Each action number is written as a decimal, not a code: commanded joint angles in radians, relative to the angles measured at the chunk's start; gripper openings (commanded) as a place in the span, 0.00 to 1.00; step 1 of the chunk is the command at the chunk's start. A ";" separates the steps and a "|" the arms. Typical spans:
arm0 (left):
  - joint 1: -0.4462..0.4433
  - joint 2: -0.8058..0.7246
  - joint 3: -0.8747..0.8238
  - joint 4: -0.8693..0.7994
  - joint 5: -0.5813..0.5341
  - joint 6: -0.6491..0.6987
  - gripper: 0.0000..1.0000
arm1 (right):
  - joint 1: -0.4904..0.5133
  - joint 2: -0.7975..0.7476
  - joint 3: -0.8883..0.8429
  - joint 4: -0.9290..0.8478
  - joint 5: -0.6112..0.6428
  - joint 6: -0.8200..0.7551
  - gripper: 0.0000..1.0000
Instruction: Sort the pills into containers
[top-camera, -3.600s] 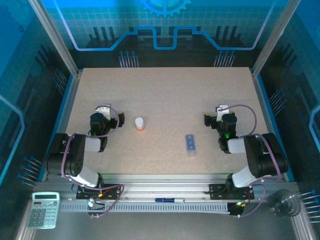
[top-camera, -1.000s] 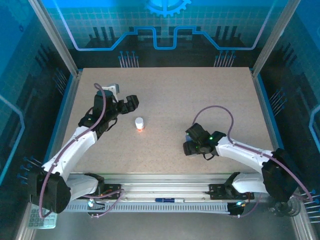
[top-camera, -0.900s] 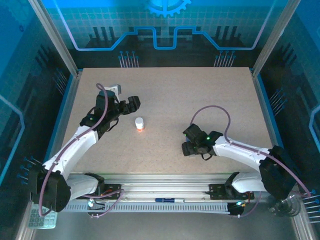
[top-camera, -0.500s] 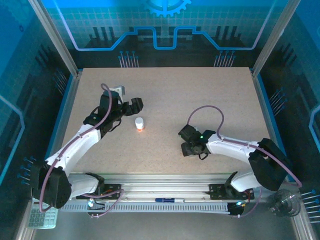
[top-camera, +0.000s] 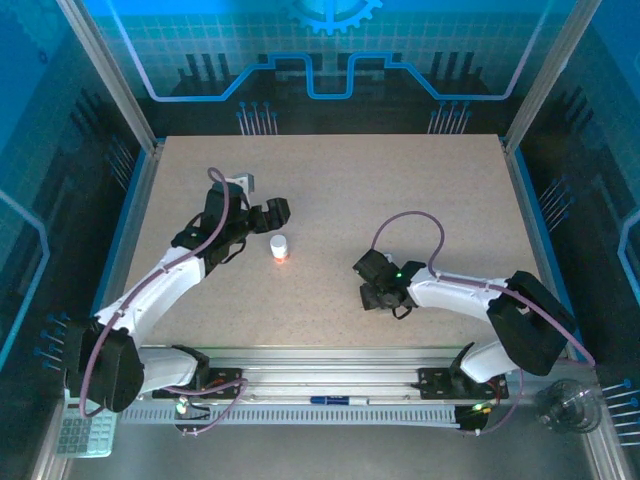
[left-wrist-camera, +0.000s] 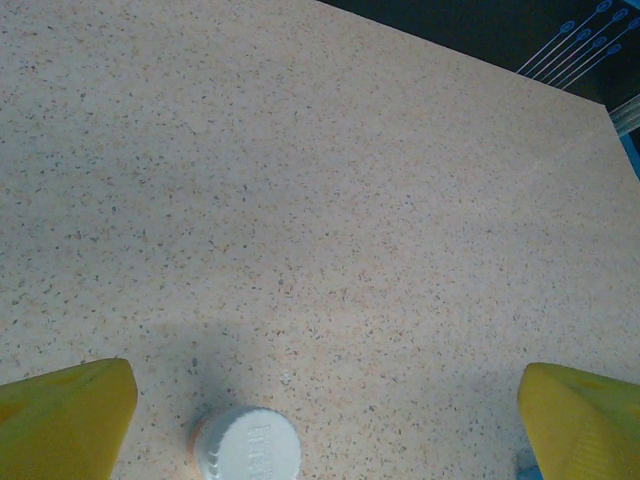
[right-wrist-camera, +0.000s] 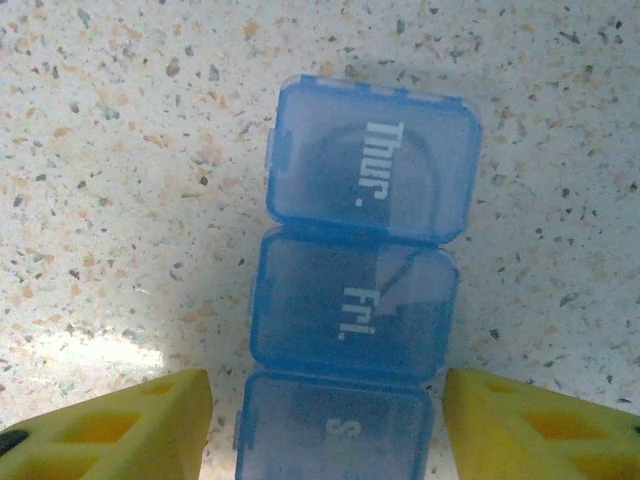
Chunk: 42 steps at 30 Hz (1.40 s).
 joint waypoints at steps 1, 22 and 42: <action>-0.015 0.013 0.030 0.017 -0.019 -0.016 0.99 | 0.013 0.004 -0.024 0.031 0.041 0.034 0.62; -0.039 0.039 0.045 0.035 -0.006 -0.045 0.99 | 0.014 -0.017 -0.089 0.068 0.029 0.051 0.38; -0.139 0.108 0.160 0.197 0.320 -0.330 0.99 | -0.315 -0.336 -0.054 0.373 -0.504 -0.186 0.34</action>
